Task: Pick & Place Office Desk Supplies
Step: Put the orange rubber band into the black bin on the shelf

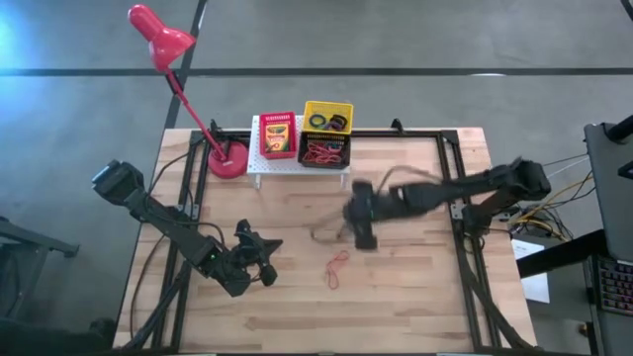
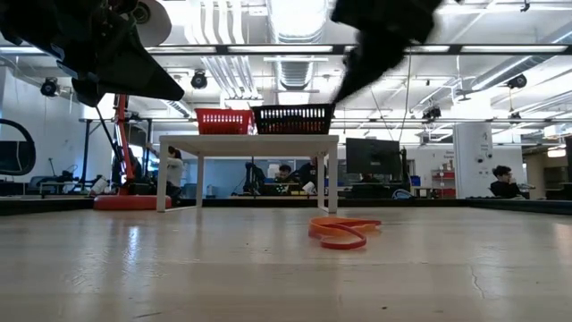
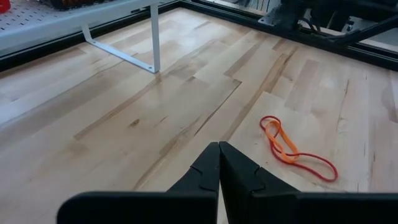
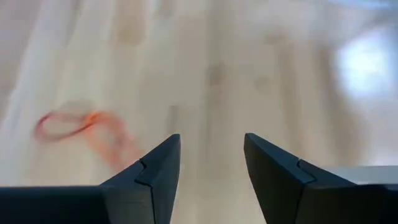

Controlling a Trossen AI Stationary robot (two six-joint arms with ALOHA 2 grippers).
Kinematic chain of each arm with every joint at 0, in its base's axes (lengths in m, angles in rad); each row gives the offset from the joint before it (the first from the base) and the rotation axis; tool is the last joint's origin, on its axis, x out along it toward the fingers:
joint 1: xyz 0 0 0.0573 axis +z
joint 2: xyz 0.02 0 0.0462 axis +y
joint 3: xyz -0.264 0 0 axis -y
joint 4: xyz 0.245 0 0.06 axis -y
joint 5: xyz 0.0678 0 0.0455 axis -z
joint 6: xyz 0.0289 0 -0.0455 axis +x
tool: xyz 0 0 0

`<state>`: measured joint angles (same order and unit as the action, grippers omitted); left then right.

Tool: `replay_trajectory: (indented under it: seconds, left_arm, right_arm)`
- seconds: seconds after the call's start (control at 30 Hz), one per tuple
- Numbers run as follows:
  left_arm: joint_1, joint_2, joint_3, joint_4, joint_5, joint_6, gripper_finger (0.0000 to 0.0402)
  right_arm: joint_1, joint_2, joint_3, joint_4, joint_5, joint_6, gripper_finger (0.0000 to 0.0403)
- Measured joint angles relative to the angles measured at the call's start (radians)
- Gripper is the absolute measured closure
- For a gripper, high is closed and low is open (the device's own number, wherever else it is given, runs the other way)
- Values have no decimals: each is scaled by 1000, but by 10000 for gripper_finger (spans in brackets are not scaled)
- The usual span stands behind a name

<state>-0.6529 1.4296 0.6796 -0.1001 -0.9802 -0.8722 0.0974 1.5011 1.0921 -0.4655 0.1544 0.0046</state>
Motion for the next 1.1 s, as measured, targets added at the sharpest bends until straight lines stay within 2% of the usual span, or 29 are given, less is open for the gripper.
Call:
replay_trajectory:
  seconds: [0.27, 0.47, 0.57, 0.8, 0.93, 1.1]
  left_arm:
    - [2, 0, 0, 0, -1, 1, 394]
    - [3, 0, 0, 0, -4, 1, 394]
    - [4, 0, 0, 0, -4, 2, 394]
    - [5, 0, 0, 0, -3, 3, 394]
    - [5, -1, 0, 0, -3, 3, 394]
    - [5, -1, 0, 2, -3, 3, 394]
  right_arm:
    - [193, 6, -334, 385, -3, 98, 232]
    - [219, 46, -474, 633, -27, 87, 232]
    - [217, 99, -485, 722, -72, 45, 232]
    - [210, 214, -437, 737, -16, 4, 253]
    - [192, 254, -407, 702, -3, -2, 290]
    - [184, 258, -345, 553, -10, 18, 359]
